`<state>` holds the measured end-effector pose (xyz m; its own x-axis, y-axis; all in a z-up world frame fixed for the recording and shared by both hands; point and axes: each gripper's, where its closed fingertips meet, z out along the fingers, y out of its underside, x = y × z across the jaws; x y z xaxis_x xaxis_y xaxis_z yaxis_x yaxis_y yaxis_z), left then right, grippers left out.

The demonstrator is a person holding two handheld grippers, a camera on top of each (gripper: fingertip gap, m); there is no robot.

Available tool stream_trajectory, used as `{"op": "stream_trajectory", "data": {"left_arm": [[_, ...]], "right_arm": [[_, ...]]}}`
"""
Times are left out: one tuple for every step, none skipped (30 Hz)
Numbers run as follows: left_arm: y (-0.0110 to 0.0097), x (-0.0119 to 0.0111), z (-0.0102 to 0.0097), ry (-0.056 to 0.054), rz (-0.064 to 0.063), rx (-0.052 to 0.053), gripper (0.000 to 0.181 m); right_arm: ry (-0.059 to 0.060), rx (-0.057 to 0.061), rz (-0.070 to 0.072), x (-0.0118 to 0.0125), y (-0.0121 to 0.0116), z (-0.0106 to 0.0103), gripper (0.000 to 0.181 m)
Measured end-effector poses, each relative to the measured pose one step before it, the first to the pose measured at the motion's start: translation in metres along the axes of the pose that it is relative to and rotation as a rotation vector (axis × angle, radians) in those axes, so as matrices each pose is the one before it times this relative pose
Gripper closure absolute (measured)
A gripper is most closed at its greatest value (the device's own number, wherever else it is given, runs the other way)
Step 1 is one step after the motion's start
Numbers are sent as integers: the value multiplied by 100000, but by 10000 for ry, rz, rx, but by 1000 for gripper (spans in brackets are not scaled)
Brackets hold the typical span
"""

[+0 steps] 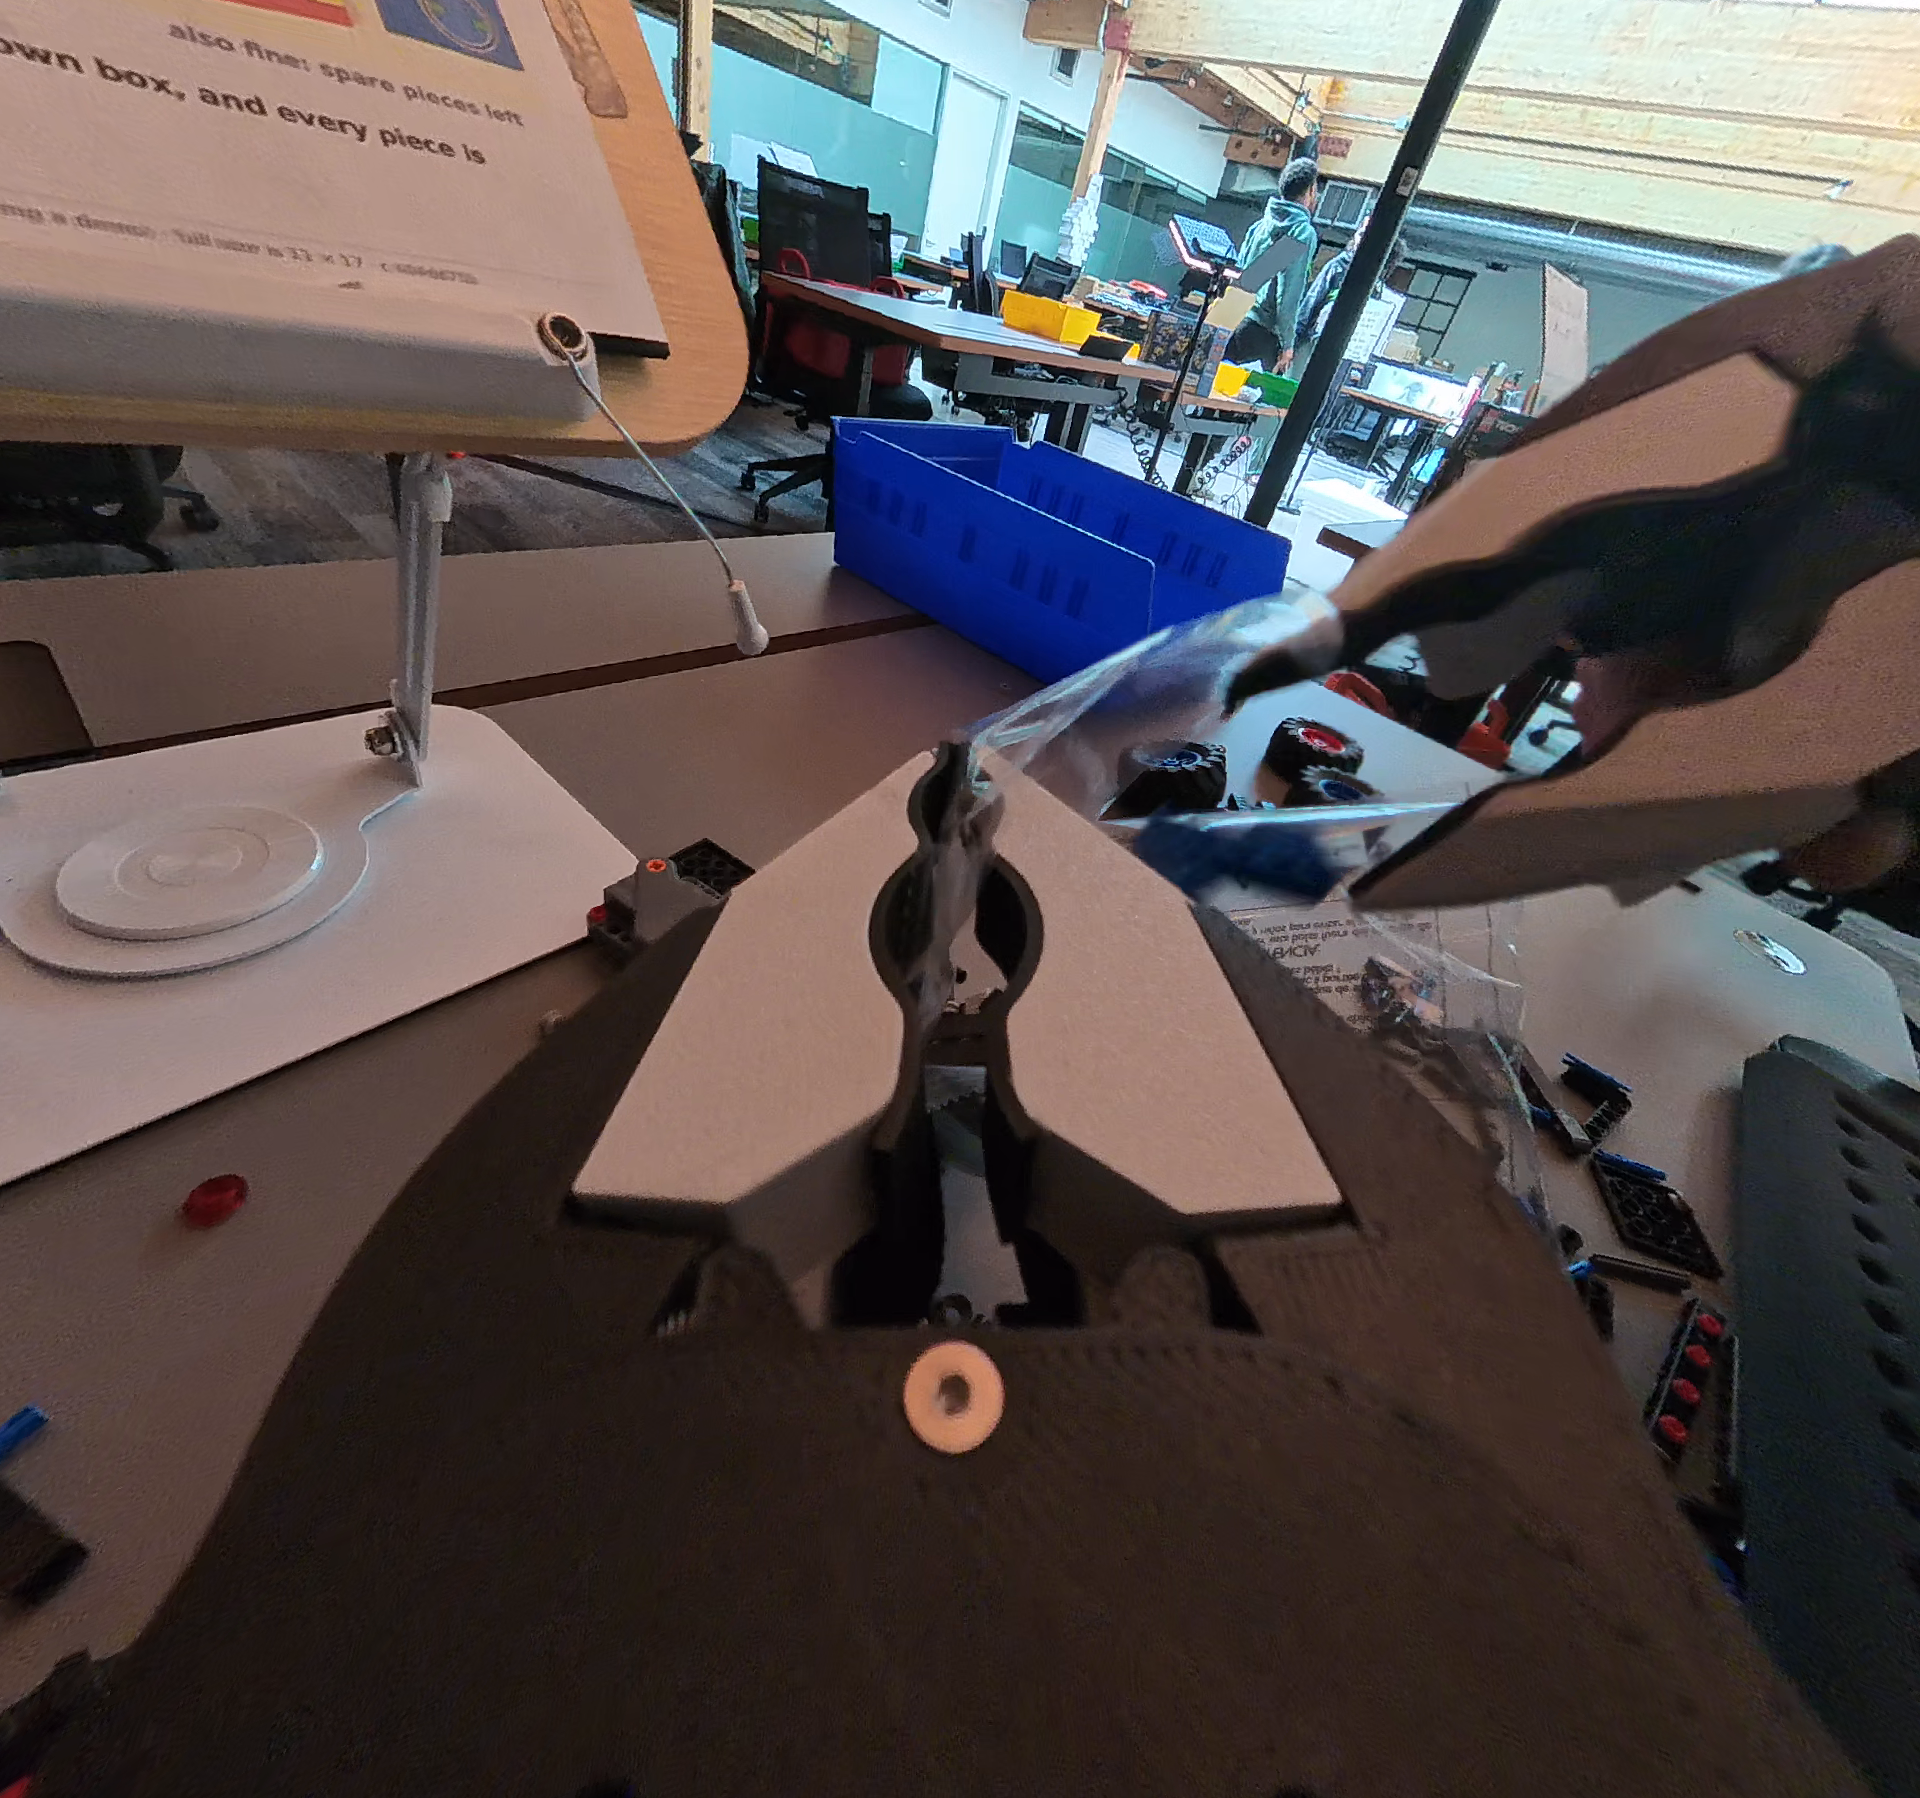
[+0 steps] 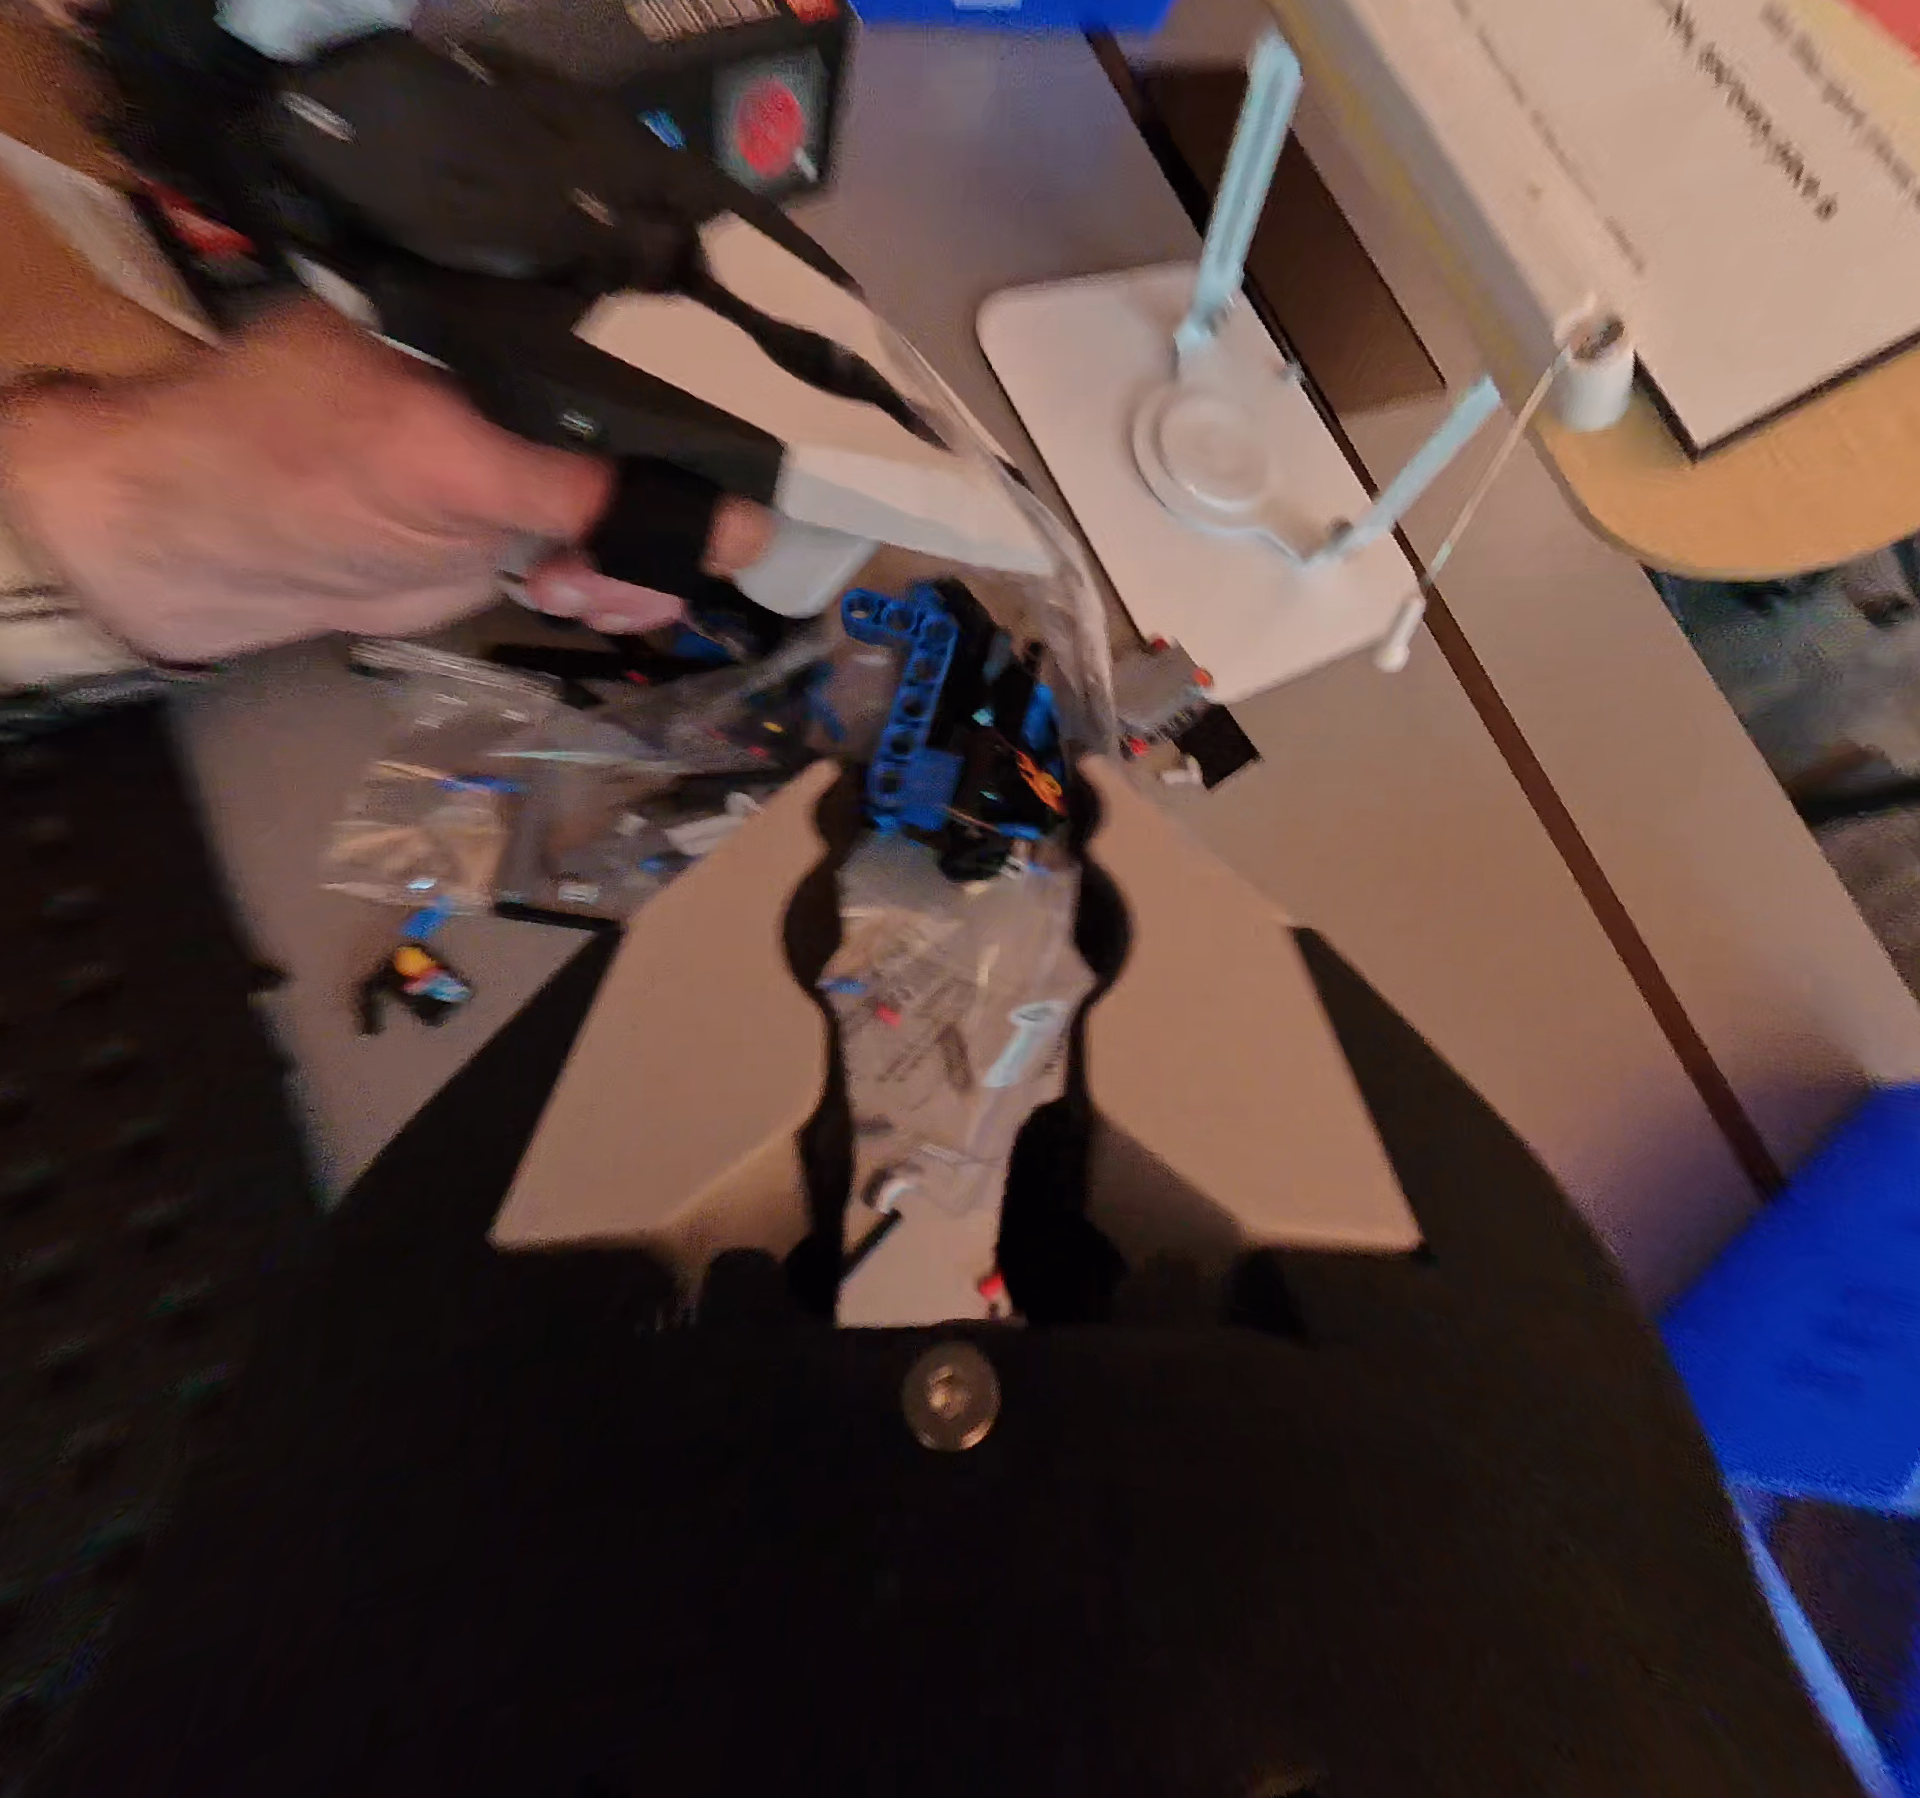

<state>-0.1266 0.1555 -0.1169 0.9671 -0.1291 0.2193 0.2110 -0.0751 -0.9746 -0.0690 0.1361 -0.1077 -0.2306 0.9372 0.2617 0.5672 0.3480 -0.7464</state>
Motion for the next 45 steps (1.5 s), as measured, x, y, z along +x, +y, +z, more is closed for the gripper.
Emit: {"op": "stream_trajectory", "data": {"left_arm": [[-37,-120,-62,-30,-51,33,181],[-63,-117,-71,-24,-49,36,181],[-35,-110,-42,-17,-56,20,181],[-59,-108,-2,-19,-69,35,181],[-49,-74,19,12,-74,24,181],[-23,-47,35,8,-38,7,181],[-7,-59,15,-22,-3,-1,181],[-19,-25,5,-11,-13,10,181],[-9,-17,12,1,-20,7,181],[0,-29,7,-13,-1,-3,181],[0,-30,0,-18,6,0,181],[-23,-27,-37,-12,-3,8,181],[-12,-44,-42,-22,-4,14,181],[4,-67,-50,-27,-12,6,181],[13,-80,-49,-24,-22,10,181],[12,-61,-36,-8,-37,15,181],[21,-53,-31,-2,-38,8,181],[23,-43,-6,-5,-15,-3,181],[14,-11,22,-2,7,-11,181],[26,27,47,11,19,-23,181],[32,63,58,14,31,-27,181],[0,86,57,22,36,-16,181],[8,71,29,12,38,-13,181],[12,70,27,17,19,-13,181],[-11,51,5,19,-3,5,181],[-36,46,-16,11,-4,17,181],[-32,35,-30,10,-2,13,181],[-26,36,-9,12,-5,14,181],[-10,46,2,21,-8,2,181],[20,58,36,26,2,-10,181],[33,77,70,29,21,-23,181],[51,101,79,23,43,-35,181],[109,93,99,18,56,-55,181],[137,99,79,14,50,-59,181],[83,76,42,13,39,-32,181],[44,12,-11,-6,22,-11,181],[25,-81,-42,-24,-8,4,181],[-15,-129,-90,-26,-43,23,181],[-73,-114,-117,-14,-69,47,181],[-108,-93,-109,-19,-57,55,181],[-68,-79,-61,-19,-33,30,181],[-53,-25,-1,-2,-33,23,181],[-29,10,48,1,-16,12,181],[16,52,53,-7,34,-11,181],[25,70,62,8,38,-26,181]], "right_arm": [[285,-512,-187,466,436,760,134],[120,-40,-247,-31,-52,178,134],[43,338,-110,-203,-371,-383,139],[45,455,27,-101,-364,-782,142],[-36,499,43,-142,-302,-1031,145],[-311,484,-1,-526,-148,-1143,152],[-701,321,-31,-1160,243,-1086,158],[-902,67,-13,-1517,733,-865,165],[-810,-105,29,-1390,1124,-493,164],[-652,-221,169,-1026,1371,-51,163],[-391,-309,300,-425,1434,378,158],[-121,-249,284,87,1221,680,156],[-59,-202,218,249,1029,927,156],[129,-230,260,672,965,1153,155],[375,-466,320,1121,1202,1306,150],[267,-649,167,818,1318,1381,148],[205,-480,46,577,937,1343,148],[147,-287,139,453,608,1210,150],[-13,-257,222,223,534,1032,151],[-99,-95,168,36,254,761,153],[-218,311,133,-250,-409,249,166],[-85,53,19,-120,-55,72,167],[67,-62,-59,85,130,-26,167],[38,-46,1,68,133,-111,168],[-67,-14,6,-119,121,-163,168],[-111,81,-69,-335,-14,-381,168],[-109,172,-109,-475,-257,-760,168],[-196,239,-151,-747,-500,-1130,168],[-265,361,-245,-1025,-847,-1477,169],[-274,610,-392,-1274,-1457,-1751,169],[-153,856,-449,-1182,-2202,-1855,168],[222,839,-323,-351,-2577,-1635,168],[559,592,-183,627,-2369,-1138,168],[542,358,-108,1010,-1887,-479,168],[268,172,-38,844,-1297,230,168],[213,-81,55,929,-523,827,168],[323,-383,67,1168,290,1138,163],[384,-554,78,1153,742,1089,143],[161,-356,58,563,538,738,127],[5,103,29,103,-30,156,123],[172,478,0,290,-418,-403,129],[336,576,-34,672,-359,-773,139],[406,452,-15,1049,17,-891,148],[349,254,126,1245,532,-855,154],[73,57,358,1048,1000,-709,156]]}}
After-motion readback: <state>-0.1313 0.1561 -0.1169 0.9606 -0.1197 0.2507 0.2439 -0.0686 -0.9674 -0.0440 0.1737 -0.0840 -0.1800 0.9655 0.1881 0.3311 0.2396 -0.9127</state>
